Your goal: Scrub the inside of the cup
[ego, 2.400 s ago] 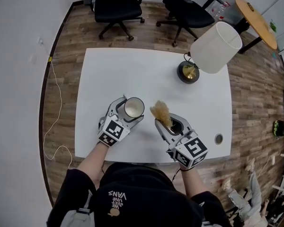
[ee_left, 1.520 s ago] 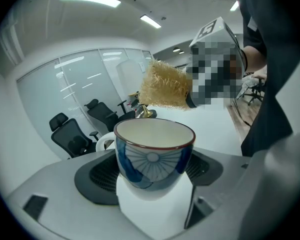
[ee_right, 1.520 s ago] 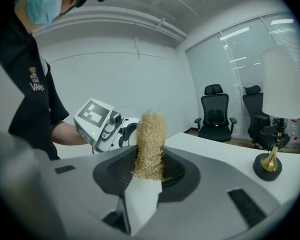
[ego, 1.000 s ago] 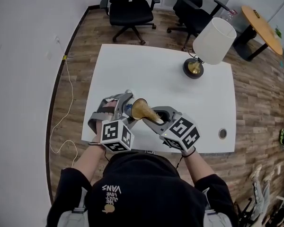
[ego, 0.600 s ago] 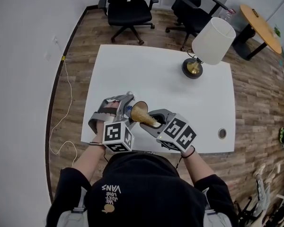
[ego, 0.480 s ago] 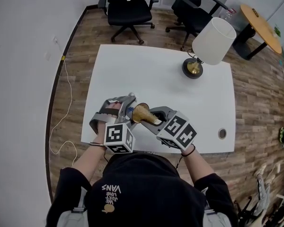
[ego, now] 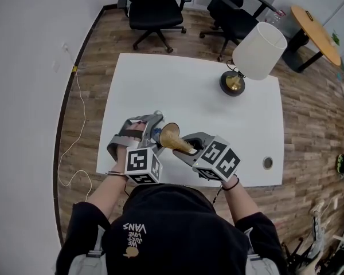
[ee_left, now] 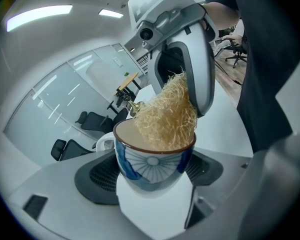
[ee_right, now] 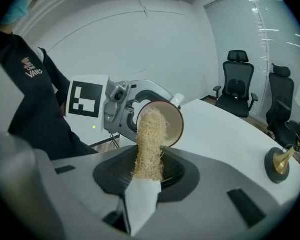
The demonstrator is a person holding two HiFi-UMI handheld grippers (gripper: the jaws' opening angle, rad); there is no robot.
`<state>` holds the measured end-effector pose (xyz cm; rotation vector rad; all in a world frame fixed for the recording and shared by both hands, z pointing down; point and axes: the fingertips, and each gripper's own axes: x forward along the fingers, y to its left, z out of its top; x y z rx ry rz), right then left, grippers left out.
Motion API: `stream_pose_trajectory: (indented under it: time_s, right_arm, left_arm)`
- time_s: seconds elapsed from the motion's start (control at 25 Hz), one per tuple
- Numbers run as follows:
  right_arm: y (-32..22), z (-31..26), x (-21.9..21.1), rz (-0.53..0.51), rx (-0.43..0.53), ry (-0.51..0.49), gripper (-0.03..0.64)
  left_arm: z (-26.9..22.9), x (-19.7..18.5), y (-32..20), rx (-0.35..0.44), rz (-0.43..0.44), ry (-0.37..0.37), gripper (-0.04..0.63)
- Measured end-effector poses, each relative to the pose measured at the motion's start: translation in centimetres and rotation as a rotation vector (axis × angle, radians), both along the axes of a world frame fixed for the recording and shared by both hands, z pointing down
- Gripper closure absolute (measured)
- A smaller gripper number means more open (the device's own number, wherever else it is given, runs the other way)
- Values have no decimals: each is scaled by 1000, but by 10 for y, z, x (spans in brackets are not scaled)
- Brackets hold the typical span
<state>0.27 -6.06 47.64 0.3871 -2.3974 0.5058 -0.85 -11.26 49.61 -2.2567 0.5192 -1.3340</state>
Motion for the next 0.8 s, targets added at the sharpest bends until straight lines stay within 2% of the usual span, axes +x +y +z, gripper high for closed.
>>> stream_pose_trajectory:
  time_s: [0.16,0.48,0.8]
  right_arm:
    - [-5,-6,-7,-11,24,-7,504]
    - [-26,-8,11,109,27,-43,503]
    - [-3,-5,-1,31,-20,-54,504]
  left_arm:
    - [1,5,1,2,13,2,202]
    - [-2,6,1,-3,8,31,202]
    - [-2,-1,-4,-3,-15,37,201]
